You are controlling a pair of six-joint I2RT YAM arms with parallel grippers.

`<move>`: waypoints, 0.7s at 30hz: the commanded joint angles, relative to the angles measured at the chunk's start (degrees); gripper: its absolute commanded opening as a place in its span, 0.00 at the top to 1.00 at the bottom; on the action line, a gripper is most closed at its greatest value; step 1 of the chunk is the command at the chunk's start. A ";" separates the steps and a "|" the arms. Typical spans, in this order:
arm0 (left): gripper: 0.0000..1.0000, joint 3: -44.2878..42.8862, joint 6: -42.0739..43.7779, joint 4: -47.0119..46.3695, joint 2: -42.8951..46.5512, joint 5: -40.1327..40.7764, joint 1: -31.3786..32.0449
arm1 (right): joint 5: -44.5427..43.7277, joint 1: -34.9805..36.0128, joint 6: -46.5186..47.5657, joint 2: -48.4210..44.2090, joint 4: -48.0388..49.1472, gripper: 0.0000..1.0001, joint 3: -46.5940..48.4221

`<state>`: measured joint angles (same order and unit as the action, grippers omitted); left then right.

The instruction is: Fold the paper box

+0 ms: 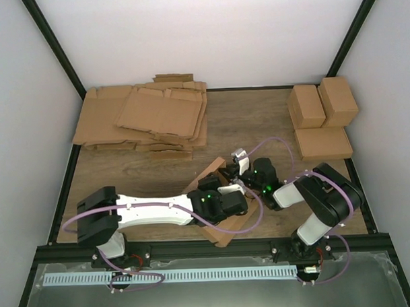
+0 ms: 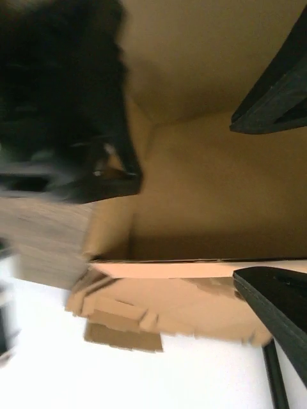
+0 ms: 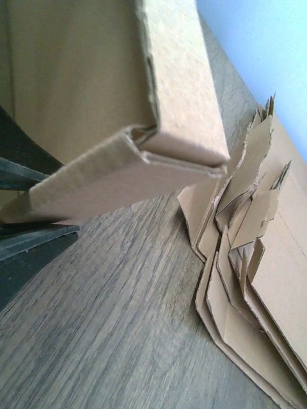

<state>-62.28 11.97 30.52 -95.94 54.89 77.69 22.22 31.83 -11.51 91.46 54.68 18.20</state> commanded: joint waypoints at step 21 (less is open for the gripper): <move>0.22 -4.49 -26.03 -2.22 14.08 -65.13 -36.80 | -19.90 11.63 8.08 -2.19 -2.80 0.98 2.59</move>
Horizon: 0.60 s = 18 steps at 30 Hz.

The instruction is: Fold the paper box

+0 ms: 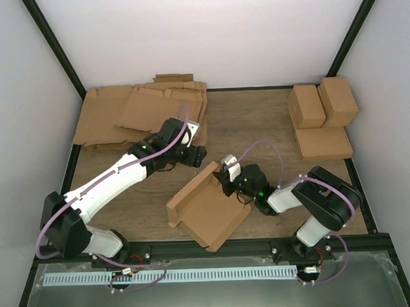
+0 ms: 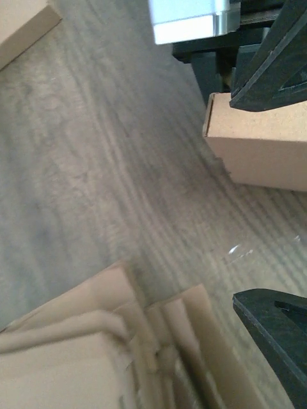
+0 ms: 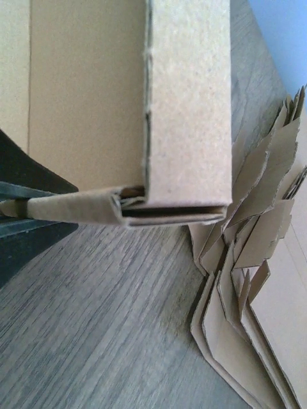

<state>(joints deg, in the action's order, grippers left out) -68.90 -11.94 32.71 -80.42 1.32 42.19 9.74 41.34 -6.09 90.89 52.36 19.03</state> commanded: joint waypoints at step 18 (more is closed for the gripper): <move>0.26 14.23 -1.71 -15.44 1.60 -17.48 -1.37 | -16.92 5.85 2.85 -1.62 0.28 0.82 1.12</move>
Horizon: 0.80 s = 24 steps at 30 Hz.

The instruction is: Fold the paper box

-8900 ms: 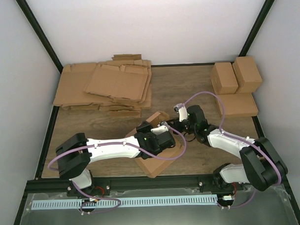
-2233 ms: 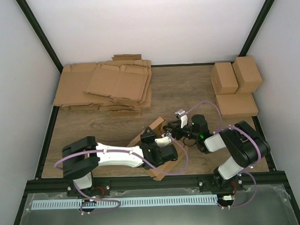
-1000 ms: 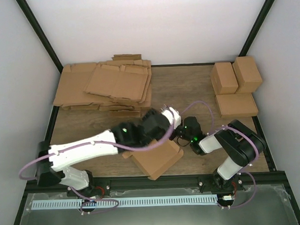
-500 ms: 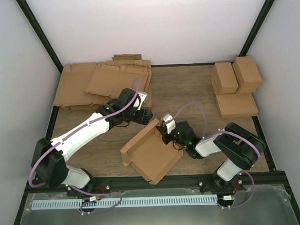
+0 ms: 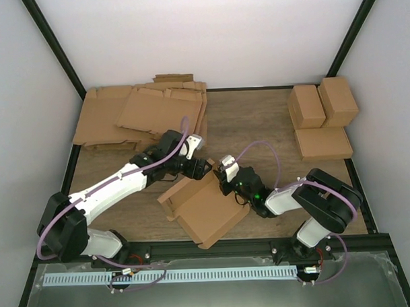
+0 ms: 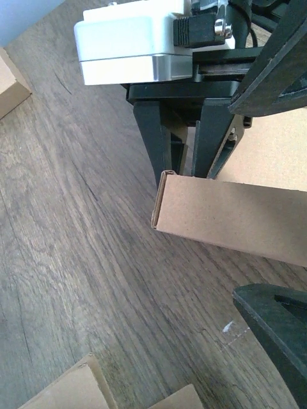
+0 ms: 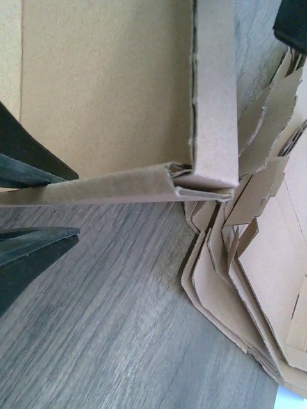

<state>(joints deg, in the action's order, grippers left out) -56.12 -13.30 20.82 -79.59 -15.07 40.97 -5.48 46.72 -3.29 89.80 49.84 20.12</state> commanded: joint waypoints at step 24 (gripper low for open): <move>0.34 -5.83 -4.65 -4.99 -9.95 -4.75 -2.30 | -1.56 0.44 -1.11 -0.06 6.37 0.91 -1.79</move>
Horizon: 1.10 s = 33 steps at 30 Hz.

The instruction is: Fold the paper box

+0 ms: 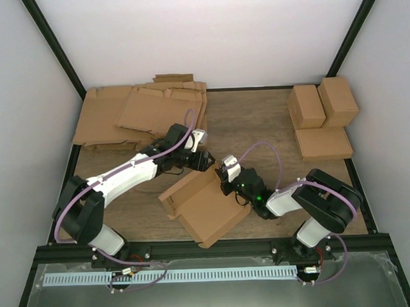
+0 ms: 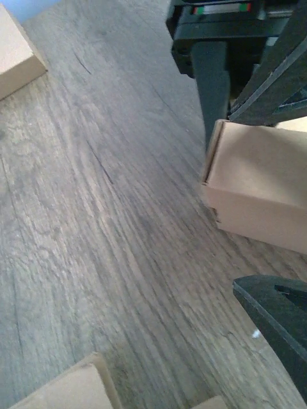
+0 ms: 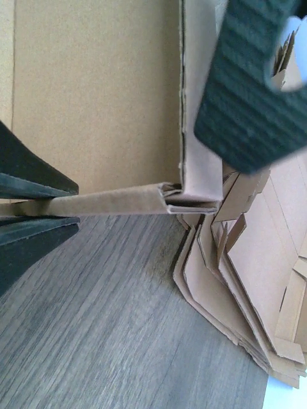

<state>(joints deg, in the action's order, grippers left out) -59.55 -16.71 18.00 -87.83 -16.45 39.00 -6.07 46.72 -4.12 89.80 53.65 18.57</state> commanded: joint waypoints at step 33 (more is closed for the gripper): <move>0.55 2.77 -4.43 -8.25 -3.64 -7.55 -1.14 | -1.93 0.48 -0.96 1.96 3.39 0.90 0.46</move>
<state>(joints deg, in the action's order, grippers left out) -57.95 -21.67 9.91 -90.63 -23.55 37.30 -6.68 46.70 -4.56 90.83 54.70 18.59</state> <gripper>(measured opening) 0.460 0.093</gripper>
